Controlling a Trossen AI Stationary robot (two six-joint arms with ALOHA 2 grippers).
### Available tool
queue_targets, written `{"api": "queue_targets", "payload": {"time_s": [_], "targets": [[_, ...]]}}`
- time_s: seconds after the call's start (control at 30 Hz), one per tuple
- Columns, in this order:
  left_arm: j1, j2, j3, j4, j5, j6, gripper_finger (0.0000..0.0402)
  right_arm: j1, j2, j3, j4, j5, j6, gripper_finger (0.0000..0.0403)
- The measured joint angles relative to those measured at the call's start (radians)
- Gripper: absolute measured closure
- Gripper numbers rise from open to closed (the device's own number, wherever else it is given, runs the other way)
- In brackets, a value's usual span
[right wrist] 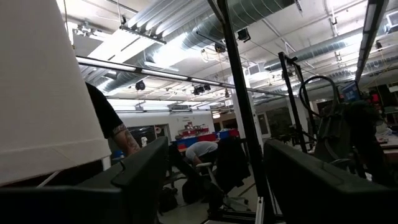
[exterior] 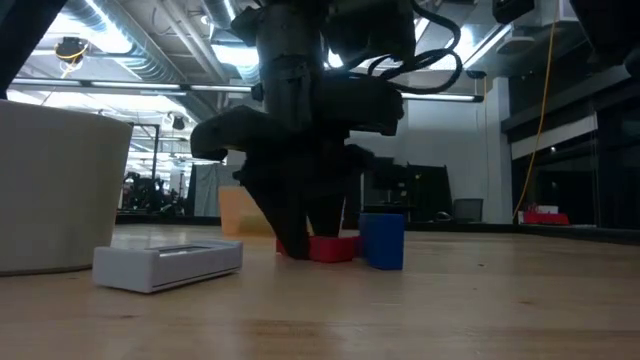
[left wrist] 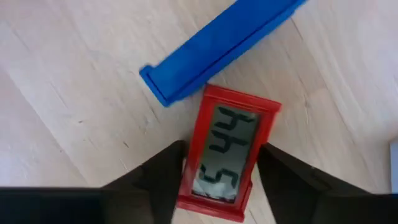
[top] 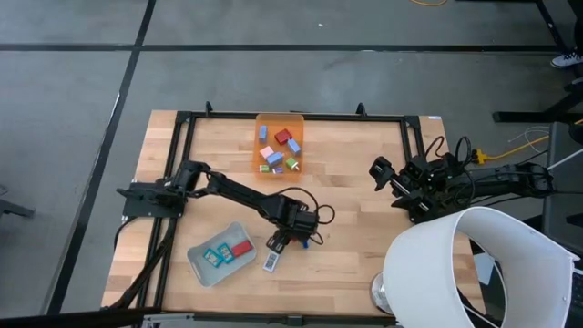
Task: Pick & Place Office items
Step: Put the red digital clock into the gray bin
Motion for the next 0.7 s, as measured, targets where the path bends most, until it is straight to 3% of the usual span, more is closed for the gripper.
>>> {"api": "queue_targets", "payload": {"time_s": [0.13, 0.43, 0.7], "targets": [[0.006, -0.002, 0.000, -0.006, 0.013, -0.094, 0.0252, 0.000, 0.000, 0.000, 0.000, 0.004, 0.000, 0.0142], [0.058, -0.076, -0.016, 0.009, 0.076, -0.306, 0.0252, 0.000, 0.000, 0.000, 0.000, 0.012, 0.000, 0.0142], [0.095, -0.269, -0.011, 0.021, 0.033, -0.423, 0.0252, 0.000, 0.000, 0.000, 0.003, 0.020, -0.004, 0.0142]]}}
